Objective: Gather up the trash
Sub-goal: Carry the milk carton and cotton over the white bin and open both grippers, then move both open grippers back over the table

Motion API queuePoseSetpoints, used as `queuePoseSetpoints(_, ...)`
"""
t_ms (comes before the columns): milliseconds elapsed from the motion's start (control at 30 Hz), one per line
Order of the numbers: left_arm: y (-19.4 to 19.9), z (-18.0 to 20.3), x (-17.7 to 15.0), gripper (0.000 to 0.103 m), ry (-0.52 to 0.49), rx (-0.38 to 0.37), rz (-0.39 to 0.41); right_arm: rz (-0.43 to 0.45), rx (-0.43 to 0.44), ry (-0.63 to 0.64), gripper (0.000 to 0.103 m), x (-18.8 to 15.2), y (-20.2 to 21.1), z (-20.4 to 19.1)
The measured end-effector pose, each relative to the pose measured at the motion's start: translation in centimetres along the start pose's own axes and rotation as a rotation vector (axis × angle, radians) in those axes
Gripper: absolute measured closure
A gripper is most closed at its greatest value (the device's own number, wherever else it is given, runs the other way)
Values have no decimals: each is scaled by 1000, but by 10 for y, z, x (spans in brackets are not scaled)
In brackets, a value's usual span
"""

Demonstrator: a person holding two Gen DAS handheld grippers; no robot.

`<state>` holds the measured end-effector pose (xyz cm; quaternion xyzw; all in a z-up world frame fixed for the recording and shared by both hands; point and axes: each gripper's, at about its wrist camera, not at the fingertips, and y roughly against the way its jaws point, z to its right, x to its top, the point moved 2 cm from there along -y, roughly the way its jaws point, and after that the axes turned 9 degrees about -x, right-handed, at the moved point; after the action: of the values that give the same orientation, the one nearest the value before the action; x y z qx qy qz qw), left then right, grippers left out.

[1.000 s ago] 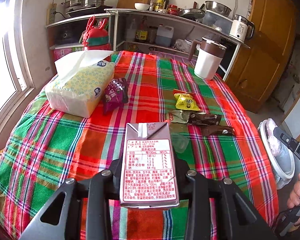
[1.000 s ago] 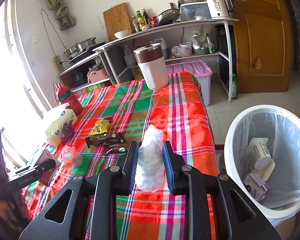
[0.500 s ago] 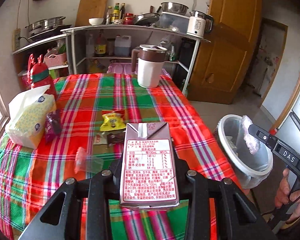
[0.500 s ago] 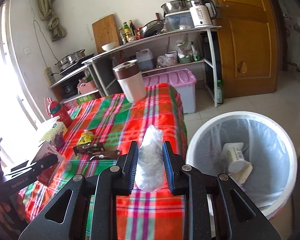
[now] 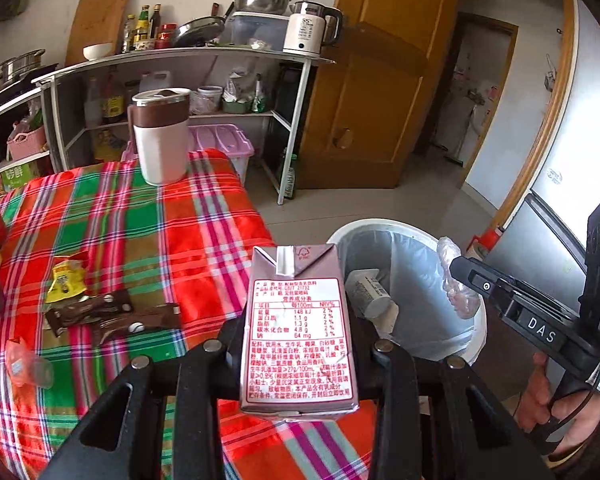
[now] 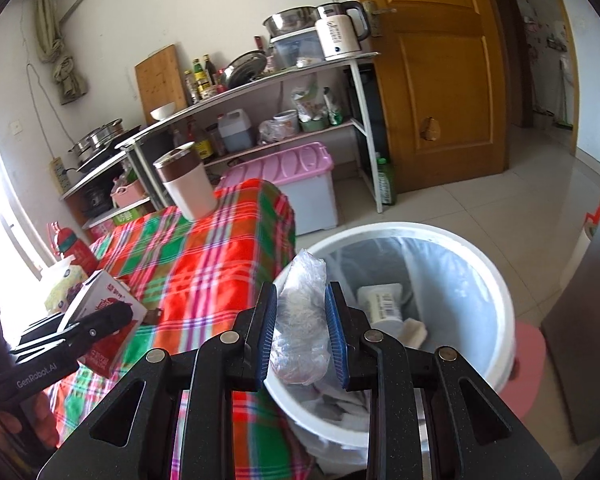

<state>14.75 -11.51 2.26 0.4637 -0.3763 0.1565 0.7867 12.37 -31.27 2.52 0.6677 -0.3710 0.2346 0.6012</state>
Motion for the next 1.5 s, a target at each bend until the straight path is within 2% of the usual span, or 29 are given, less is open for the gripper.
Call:
queuePoseSetpoints(167,-27,30,6,66,-51,-61,-35,-32,-51,-19,77,-2,-9,24)
queuePoseSetpoints(367,-58,53,6,66,-75,-93,-85,-75,-89,-26,77,-6,-24,45)
queuePoseSetpoints(800,-101,72,2,65,-85,-99,-163,-139,-143,-40,77,-13,-48,70)
queuePoseSetpoints(933,-101,73,1,49,-83,-107,-156,-157,-151,-45,76,-15,-51,72)
queuePoseSetpoints(967,-100,72,1,49,-79,-110,-156,-154,-153,-47,75,-15,-51,72)
queuePoseSetpoints(1067,-97,69,2,46,-75,-109,-151,-150,-151,-53,61,-15,-49,71)
queuePoseSetpoints(1100,-94,68,2,45,-71,-109,-147,-149,-148,-55,59,-15,-48,70)
queuePoseSetpoints(1500,-53,37,-3,40,-24,-82,-82,-117,-120,-53,58,-15,-28,52)
